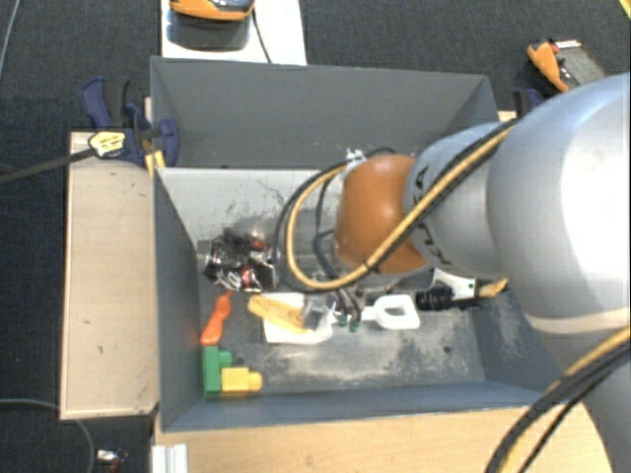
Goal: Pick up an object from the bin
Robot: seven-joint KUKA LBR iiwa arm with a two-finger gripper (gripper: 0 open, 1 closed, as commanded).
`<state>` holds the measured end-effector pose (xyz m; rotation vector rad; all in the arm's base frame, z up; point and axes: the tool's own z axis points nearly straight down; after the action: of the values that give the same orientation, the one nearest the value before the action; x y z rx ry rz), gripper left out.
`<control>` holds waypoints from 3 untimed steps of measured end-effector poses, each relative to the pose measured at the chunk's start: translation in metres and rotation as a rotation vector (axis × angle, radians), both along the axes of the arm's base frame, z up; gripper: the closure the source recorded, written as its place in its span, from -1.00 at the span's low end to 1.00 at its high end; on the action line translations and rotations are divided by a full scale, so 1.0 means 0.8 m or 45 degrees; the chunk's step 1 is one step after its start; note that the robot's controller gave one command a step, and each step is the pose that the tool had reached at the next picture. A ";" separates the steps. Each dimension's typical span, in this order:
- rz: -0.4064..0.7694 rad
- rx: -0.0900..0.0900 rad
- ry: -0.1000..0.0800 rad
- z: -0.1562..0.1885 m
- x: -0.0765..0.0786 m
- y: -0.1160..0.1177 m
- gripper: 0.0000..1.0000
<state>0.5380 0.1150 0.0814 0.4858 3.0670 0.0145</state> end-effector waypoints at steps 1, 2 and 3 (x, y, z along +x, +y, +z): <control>-0.122 0.030 -0.013 -0.001 -0.010 -0.040 1.00; -0.088 0.015 -0.022 0.002 -0.010 -0.036 1.00; -0.144 0.034 -0.042 0.000 -0.047 -0.052 1.00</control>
Offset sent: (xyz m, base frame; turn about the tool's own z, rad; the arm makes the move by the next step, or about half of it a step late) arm -0.0116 -0.0034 0.0020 0.0371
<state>0.5003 0.0737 0.0818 0.6533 3.0059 0.0594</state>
